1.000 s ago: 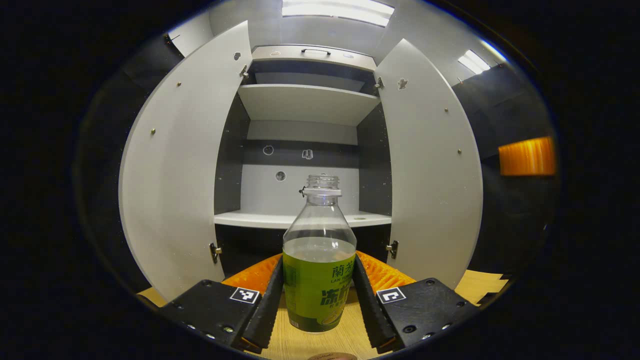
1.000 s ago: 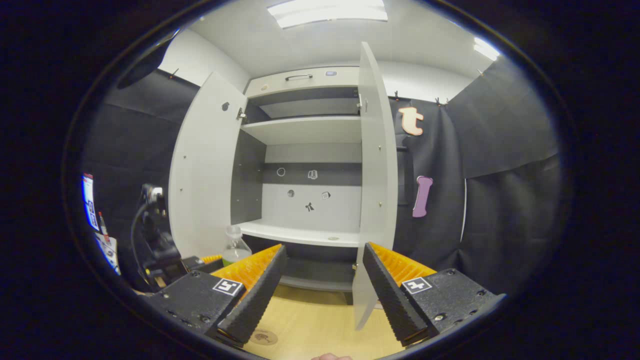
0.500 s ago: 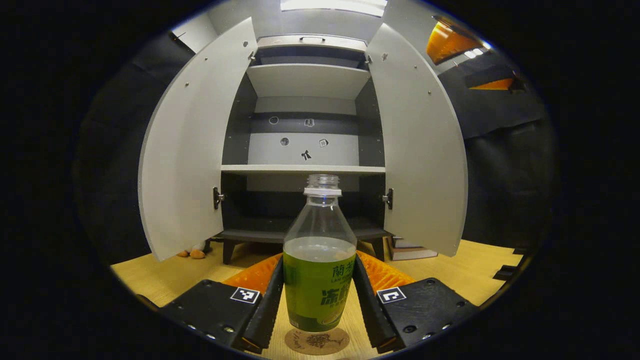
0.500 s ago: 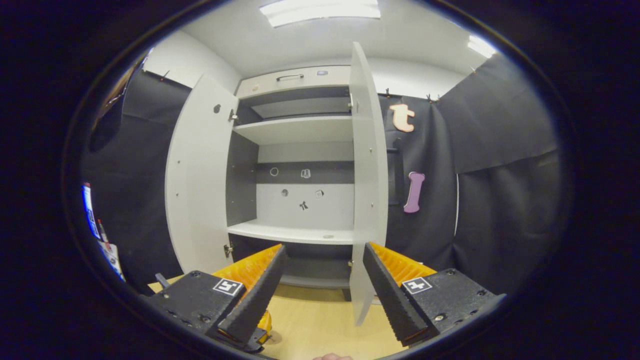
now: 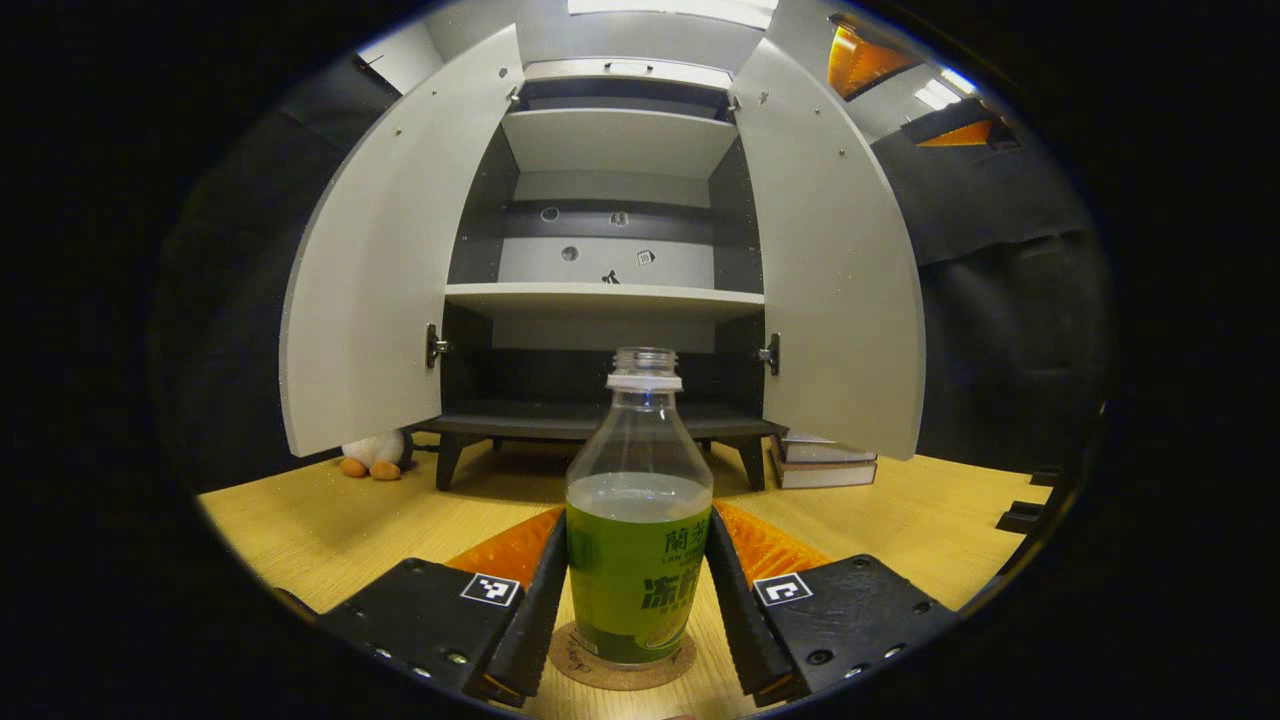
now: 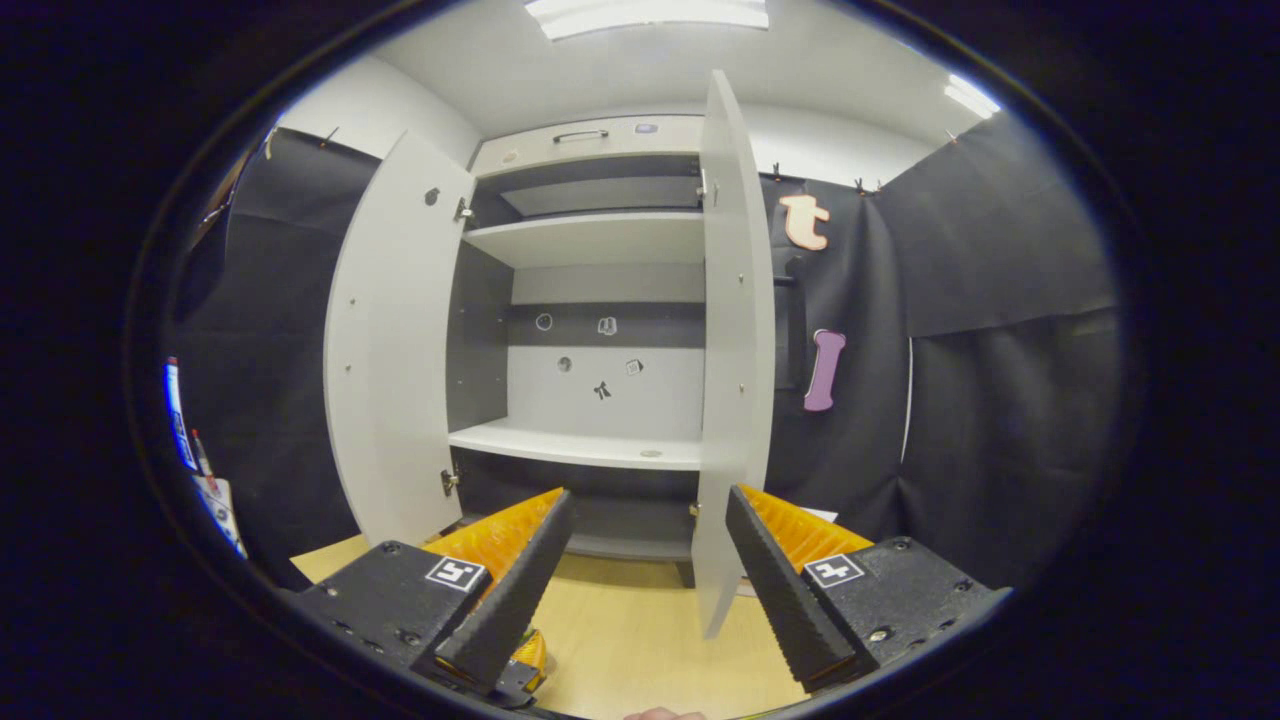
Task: Grasp the bottle in the cabinet with the left hand and place it on the coaster, then close the right door with the right hand and the left door with the left hand.
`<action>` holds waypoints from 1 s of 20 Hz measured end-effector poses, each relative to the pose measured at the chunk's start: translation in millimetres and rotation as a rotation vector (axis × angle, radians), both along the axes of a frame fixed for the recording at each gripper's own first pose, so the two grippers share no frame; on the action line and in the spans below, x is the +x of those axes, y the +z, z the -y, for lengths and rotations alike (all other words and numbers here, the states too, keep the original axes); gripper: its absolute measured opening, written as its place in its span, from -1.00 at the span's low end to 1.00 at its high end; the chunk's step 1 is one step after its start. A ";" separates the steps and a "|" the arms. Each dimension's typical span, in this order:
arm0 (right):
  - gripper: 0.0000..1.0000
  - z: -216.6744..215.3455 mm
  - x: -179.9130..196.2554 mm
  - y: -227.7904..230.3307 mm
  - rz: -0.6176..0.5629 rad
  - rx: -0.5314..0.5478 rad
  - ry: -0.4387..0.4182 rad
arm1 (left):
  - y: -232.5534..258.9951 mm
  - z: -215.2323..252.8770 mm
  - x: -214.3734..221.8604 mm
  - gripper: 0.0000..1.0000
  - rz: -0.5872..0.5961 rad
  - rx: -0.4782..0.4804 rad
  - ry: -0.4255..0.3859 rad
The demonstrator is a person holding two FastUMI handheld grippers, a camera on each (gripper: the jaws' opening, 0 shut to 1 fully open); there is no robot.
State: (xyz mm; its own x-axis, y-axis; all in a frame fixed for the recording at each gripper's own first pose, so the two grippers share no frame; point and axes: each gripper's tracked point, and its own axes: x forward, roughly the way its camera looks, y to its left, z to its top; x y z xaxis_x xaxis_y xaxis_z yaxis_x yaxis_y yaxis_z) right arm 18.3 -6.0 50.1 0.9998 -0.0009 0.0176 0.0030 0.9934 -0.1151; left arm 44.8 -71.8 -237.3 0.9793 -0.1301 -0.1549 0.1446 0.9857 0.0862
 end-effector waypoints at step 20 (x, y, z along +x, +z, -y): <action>0.96 -0.2 9.4 -18.5 -0.037 0.012 0.000 | 70.3 -4.0 -7.2 0.88 0.060 -0.091 -0.038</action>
